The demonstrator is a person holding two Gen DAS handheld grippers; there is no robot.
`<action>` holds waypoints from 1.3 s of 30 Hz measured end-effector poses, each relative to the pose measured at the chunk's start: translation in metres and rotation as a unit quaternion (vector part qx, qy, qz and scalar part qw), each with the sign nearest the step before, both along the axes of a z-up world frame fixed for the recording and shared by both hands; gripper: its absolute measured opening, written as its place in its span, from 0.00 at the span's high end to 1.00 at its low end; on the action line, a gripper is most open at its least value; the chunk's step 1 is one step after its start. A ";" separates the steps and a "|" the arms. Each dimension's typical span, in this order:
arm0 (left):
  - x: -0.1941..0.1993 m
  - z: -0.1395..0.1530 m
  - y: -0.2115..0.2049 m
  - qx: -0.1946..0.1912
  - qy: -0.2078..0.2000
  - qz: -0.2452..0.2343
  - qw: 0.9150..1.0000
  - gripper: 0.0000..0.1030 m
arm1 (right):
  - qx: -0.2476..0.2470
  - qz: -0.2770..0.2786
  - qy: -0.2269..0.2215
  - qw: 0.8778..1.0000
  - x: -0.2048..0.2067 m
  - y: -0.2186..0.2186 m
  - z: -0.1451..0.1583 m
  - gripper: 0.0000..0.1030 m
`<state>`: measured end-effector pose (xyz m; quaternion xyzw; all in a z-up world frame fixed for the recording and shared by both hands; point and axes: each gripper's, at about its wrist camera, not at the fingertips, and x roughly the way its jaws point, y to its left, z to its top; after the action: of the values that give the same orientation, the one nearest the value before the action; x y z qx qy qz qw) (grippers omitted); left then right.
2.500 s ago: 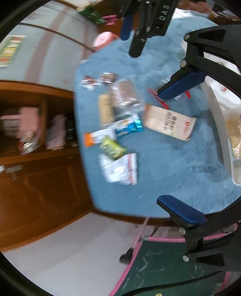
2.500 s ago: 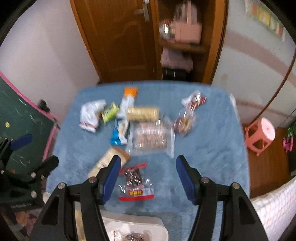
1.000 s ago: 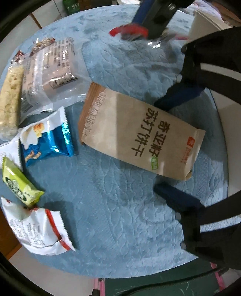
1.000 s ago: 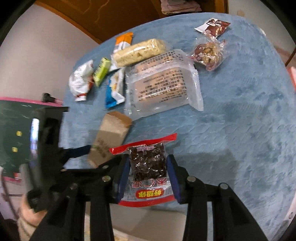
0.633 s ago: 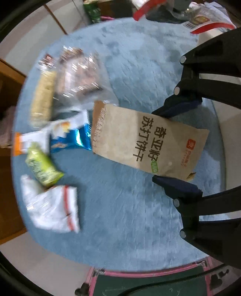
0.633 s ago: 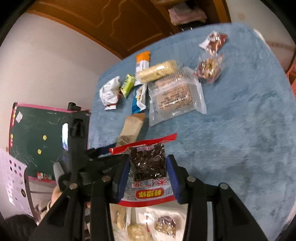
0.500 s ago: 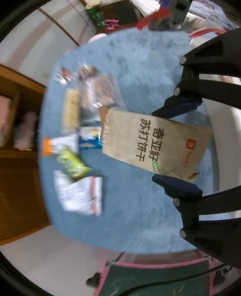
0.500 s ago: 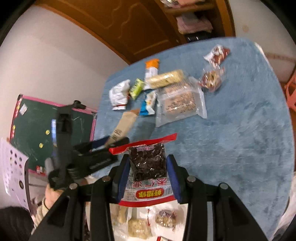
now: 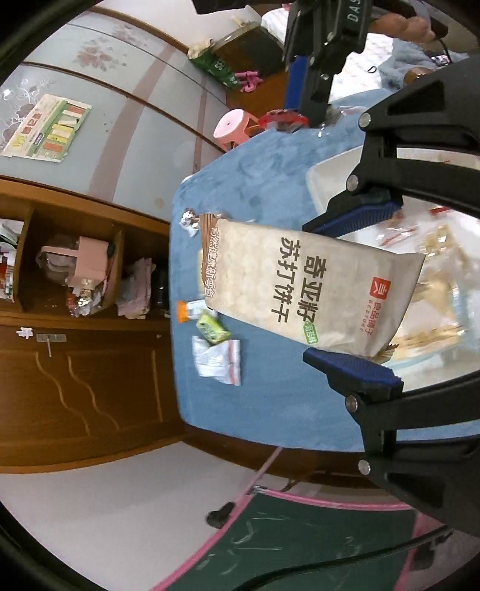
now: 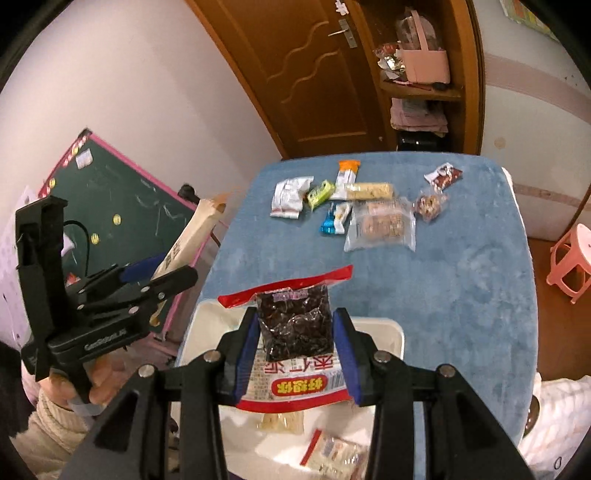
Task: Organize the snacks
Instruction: 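Carry both bags over the white tray and release them inside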
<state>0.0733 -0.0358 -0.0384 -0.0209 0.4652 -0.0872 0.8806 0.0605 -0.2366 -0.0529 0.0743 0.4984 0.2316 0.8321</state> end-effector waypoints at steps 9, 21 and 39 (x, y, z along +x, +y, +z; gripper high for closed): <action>-0.061 -0.069 -0.030 0.037 0.021 -0.013 0.999 0.42 | -0.063 0.005 0.027 0.998 -0.041 0.008 -0.057 0.59; -0.069 -0.104 -0.033 0.067 0.027 0.004 0.997 0.40 | -0.126 -0.027 0.010 0.992 -0.044 0.013 -0.100 0.59; -0.069 -0.100 -0.034 0.051 0.024 0.007 0.998 0.36 | -0.124 -0.058 0.001 0.991 -0.035 0.017 -0.086 0.58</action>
<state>0.0044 -0.0702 -0.1381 0.0183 0.4902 -0.0564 0.8696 0.0258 -0.2196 -0.1389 -0.0002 0.5193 0.1188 0.8463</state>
